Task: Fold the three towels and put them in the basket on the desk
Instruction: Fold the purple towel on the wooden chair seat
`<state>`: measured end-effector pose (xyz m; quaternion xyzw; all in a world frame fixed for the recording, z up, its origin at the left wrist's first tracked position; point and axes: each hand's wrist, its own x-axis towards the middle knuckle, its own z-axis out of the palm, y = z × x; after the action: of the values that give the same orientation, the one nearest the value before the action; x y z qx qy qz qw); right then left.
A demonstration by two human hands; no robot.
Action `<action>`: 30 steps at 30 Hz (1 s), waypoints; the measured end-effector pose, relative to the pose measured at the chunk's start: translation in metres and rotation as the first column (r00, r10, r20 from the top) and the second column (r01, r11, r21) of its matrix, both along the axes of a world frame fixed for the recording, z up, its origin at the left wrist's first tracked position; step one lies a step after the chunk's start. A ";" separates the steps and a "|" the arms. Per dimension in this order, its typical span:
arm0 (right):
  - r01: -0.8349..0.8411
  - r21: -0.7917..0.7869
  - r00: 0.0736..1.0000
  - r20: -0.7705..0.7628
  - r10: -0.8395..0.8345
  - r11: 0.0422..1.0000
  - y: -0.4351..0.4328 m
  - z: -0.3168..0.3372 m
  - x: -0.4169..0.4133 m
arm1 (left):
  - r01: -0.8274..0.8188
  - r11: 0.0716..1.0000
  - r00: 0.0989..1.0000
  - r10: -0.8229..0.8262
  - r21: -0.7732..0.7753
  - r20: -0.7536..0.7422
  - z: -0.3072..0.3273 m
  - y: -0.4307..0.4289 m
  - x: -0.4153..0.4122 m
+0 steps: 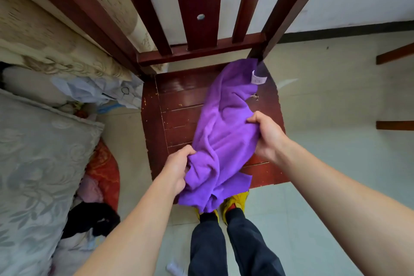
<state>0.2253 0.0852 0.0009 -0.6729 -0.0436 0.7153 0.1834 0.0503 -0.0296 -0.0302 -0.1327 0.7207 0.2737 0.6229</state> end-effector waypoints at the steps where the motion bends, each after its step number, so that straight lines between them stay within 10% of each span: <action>1: 0.006 -0.020 1.000 -0.024 -0.007 1.000 -0.002 0.001 0.008 | 0.062 0.998 0.995 -0.061 -0.016 0.084 0.003 -0.001 0.004; 4: -0.145 0.088 0.985 0.107 0.136 0.986 -0.005 -0.002 0.030 | 0.199 0.980 0.977 -0.199 0.013 0.077 0.008 0.013 0.007; 7: -0.636 0.211 0.759 0.349 0.550 0.743 -0.010 -0.005 0.046 | 0.257 0.963 0.966 -0.253 0.080 -0.051 0.006 0.044 0.007; 10: -0.801 0.192 0.598 0.242 0.764 0.567 -0.013 -0.003 0.051 | 0.268 0.953 0.962 -0.272 0.143 0.009 0.001 0.072 0.020; 22: -0.490 0.282 0.807 0.505 0.307 0.825 0.017 -0.003 0.067 | 0.199 0.971 0.970 -0.176 0.131 -0.168 -0.007 0.066 0.026; 30: -0.134 0.154 0.978 0.180 0.105 0.979 0.019 -0.004 0.066 | 0.682 0.730 0.632 -0.618 -0.043 -0.468 -0.018 0.063 0.060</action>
<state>0.2917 0.1046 -0.0035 -0.7104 -0.1589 0.6586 0.1908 0.1105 0.0330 -0.0487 0.2473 0.8226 0.1024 0.5017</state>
